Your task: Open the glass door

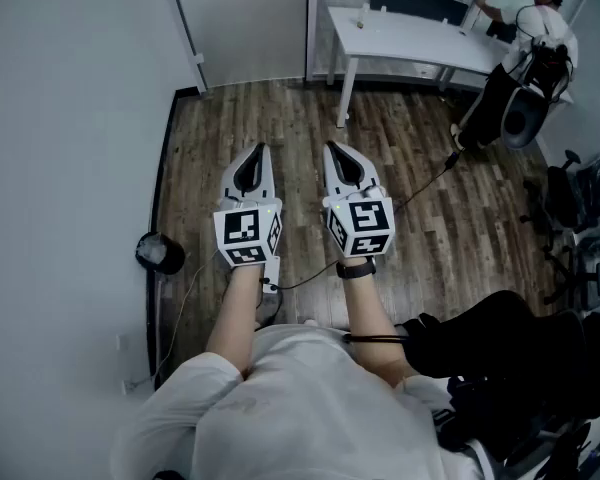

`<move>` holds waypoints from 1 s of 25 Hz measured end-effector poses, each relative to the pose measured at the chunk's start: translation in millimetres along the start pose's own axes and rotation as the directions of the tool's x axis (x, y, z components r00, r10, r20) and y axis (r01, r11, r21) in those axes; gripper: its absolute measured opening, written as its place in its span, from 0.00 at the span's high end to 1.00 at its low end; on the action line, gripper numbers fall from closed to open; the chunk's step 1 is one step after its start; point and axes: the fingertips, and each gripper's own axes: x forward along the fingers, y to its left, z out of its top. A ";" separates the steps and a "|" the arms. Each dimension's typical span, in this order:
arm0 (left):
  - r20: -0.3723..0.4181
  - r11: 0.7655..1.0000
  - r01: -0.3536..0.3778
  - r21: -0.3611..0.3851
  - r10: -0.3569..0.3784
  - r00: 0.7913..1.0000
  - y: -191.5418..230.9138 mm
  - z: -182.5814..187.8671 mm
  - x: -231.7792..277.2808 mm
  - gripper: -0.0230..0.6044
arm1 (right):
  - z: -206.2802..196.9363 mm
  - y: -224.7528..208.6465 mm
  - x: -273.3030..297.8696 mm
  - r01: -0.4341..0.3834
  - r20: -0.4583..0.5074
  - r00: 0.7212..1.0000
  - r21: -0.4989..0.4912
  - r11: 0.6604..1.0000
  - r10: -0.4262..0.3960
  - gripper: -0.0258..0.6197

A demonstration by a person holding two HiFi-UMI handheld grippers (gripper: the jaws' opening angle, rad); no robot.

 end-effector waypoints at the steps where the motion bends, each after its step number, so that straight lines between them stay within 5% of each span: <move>1: -0.001 1.000 -0.008 0.008 0.008 1.000 -5.0 -2.1 1.3 0.96 | -3.1 -6.0 -4.6 0.004 -0.006 1.000 -0.001 1.000 -0.004 0.96; 9: -0.039 0.999 -0.026 0.022 0.027 0.999 -29.1 -16.0 20.7 0.96 | -22.9 -47.7 -15.5 0.017 -0.022 1.000 0.088 0.996 -0.015 0.96; 13: -0.050 0.999 -0.039 0.007 0.039 0.998 -23.1 -22.0 40.6 0.96 | -14.8 -51.1 -0.3 -0.010 0.001 1.000 0.057 0.998 0.010 0.96; 20: -0.086 0.999 0.012 0.034 -0.009 0.996 -18.1 -34.6 84.4 0.96 | -25.8 -70.6 47.8 -0.015 -0.037 0.999 0.093 0.996 0.018 0.96; 25: -0.086 0.999 -0.019 -0.043 0.015 0.996 11.4 -64.8 130.7 0.96 | -45.9 -78.3 86.5 -0.007 -0.056 0.998 0.078 0.997 0.011 0.96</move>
